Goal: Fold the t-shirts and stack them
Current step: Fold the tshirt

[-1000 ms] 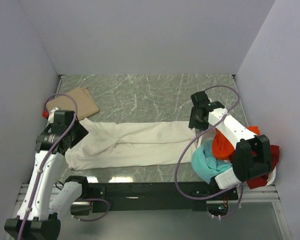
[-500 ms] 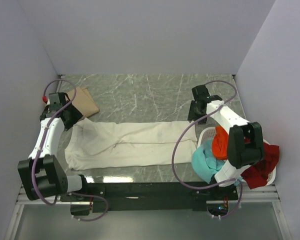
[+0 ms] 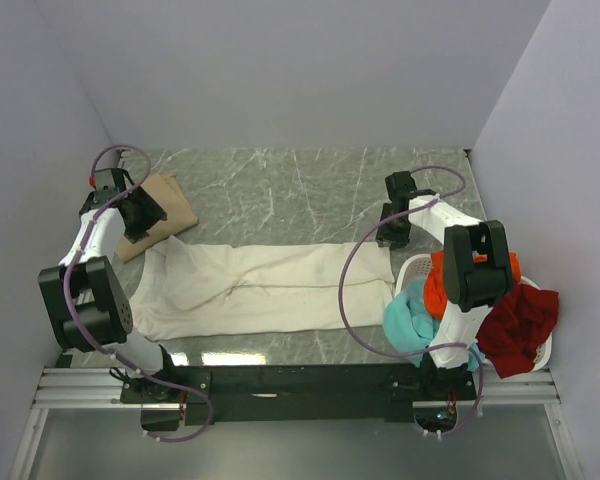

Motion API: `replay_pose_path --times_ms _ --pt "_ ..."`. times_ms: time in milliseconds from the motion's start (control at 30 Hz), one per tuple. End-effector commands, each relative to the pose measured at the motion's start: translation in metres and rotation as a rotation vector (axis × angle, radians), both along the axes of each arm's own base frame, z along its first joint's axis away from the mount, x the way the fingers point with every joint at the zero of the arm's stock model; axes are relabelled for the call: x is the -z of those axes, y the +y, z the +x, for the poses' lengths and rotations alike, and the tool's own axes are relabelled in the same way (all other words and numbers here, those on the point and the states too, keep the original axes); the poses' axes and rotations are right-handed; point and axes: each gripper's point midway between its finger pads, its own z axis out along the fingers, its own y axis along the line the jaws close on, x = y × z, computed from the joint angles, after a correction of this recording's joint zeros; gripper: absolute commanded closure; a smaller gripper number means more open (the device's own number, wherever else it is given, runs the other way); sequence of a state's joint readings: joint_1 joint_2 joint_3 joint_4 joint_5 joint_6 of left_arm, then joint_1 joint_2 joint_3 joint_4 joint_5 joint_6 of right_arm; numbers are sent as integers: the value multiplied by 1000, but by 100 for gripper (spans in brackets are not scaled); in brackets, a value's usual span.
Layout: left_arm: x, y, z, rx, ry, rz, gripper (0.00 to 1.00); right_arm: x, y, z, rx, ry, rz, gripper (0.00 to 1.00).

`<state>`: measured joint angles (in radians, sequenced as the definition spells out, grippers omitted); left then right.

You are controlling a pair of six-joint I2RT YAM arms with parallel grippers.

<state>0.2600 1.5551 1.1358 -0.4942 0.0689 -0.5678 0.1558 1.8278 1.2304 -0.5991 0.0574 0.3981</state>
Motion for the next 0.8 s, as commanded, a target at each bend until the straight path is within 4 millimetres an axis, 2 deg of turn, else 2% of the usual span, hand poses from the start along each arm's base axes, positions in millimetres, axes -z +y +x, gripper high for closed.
replay_pose_path --times_ms 0,300,433,533,767 --pt "-12 1 21 50 -51 1 32 -4 -2 22 7 -50 13 58" --pt "17 6 30 51 16 -5 32 8 -8 22 17 -37 7 68" --pt "27 11 29 47 45 16 33 10 -10 22 23 -35 11 77" --pt "29 5 31 59 35 -11 36 11 -10 21 21 -29 10 81" --pt "43 -10 31 80 46 -54 38 10 -11 21 20 -27 9 84"
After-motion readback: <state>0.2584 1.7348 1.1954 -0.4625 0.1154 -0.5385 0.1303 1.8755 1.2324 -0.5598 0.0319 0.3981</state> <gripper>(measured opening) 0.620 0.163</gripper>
